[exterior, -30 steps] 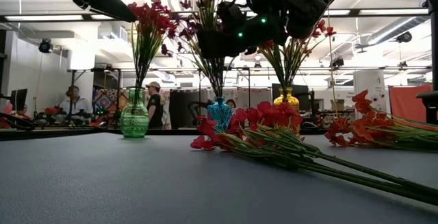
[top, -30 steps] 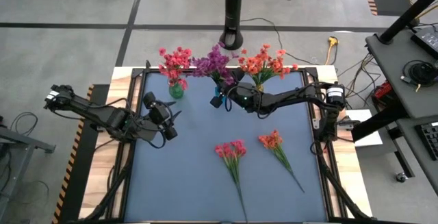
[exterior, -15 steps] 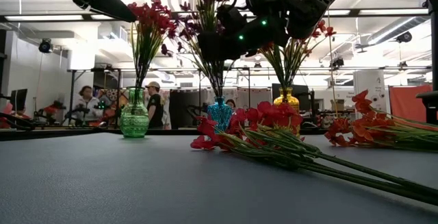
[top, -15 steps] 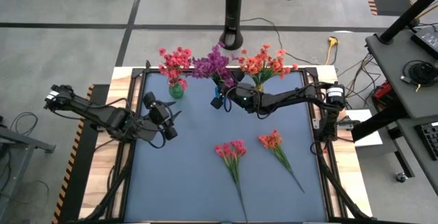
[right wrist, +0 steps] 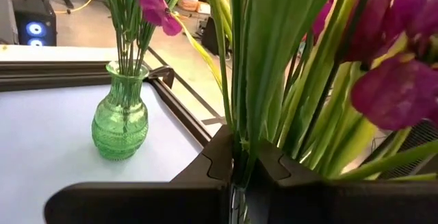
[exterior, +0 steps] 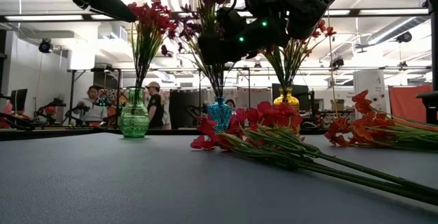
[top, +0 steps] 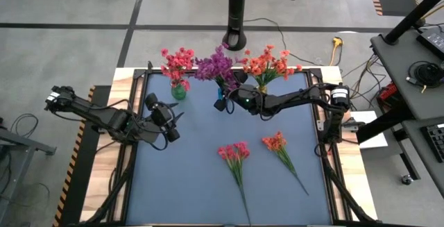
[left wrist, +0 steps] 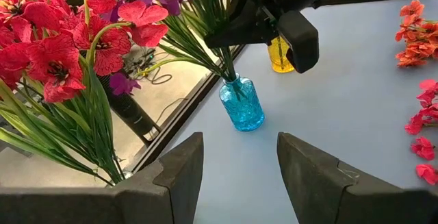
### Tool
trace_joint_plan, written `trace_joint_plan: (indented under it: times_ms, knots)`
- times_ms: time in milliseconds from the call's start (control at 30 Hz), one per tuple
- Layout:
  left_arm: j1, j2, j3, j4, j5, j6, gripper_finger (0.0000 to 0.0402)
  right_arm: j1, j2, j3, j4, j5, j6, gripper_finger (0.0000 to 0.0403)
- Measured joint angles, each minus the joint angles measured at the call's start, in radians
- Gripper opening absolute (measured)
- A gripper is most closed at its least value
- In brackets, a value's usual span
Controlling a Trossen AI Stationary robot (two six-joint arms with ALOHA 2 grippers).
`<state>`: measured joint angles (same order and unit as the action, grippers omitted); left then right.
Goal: Sort flowers into vase by color
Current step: Put the violet flower into the blue vase
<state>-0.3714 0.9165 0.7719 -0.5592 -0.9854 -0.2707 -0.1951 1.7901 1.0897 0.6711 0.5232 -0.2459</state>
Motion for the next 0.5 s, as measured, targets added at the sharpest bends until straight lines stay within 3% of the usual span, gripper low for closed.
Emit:
trace_joint_plan:
  times_ms: [500]
  knots:
    - [0.000, 0.000, 0.000, 0.000, 0.000, 0.000, 0.0171, -0.007, 0.000, 0.000, -0.048, 0.000, 0.011, 0.0013]
